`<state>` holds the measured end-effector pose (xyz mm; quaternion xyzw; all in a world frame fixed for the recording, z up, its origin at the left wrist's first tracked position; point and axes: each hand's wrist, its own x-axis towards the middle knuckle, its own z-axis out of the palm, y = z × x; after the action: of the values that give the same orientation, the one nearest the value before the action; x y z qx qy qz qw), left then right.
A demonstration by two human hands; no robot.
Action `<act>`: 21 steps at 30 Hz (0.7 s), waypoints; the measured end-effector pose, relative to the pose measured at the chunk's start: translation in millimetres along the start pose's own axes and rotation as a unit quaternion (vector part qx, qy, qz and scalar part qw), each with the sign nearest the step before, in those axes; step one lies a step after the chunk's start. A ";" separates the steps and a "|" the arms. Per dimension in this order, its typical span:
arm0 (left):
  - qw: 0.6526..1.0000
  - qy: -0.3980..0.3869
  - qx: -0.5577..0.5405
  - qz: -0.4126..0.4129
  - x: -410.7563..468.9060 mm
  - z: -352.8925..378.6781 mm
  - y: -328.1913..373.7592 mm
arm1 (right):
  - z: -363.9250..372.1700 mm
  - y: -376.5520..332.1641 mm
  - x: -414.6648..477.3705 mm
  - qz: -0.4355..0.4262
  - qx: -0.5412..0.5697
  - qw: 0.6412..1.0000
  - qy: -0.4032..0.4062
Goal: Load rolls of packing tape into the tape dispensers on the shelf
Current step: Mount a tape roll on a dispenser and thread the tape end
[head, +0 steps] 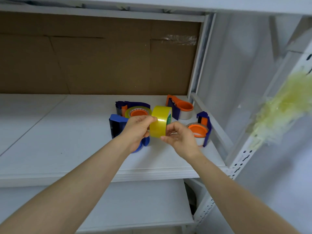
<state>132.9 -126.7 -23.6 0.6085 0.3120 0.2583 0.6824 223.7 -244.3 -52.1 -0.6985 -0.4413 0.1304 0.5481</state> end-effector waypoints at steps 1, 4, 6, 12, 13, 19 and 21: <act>1.000 -0.005 0.003 0.003 1.5 1.1 -0.7 | -1.3 1.3 1.0 -0.008 -0.024 1.000 0.000; 0.999 -0.028 -0.001 0.021 3.1 5.7 -3.2 | -9.3 -0.9 3.9 0.043 0.038 0.998 -0.013; 0.999 -0.042 0.012 0.033 2.8 8.7 -5.3 | -16.0 -6.6 7.6 0.098 0.158 0.982 -0.005; 0.999 -0.019 0.027 0.038 6.9 13.6 -3.9 | -15.9 0.1 10.2 0.053 0.084 0.995 0.017; 0.999 -0.014 0.025 0.035 8.2 14.4 -2.3 | -14.0 3.5 8.6 0.041 0.059 0.997 0.015; 0.999 -0.008 -0.011 0.031 13.3 21.1 -0.3 | -14.5 9.1 10.7 0.014 -0.027 1.000 0.000; 0.999 -0.018 -0.020 0.041 13.5 22.5 -1.0 | -16.7 4.0 13.2 0.063 0.079 0.995 -0.005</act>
<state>158.6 -132.0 -24.6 0.6114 0.2694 0.2809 0.6890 244.3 -245.2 -45.6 -0.6789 -0.3871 0.2029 0.5900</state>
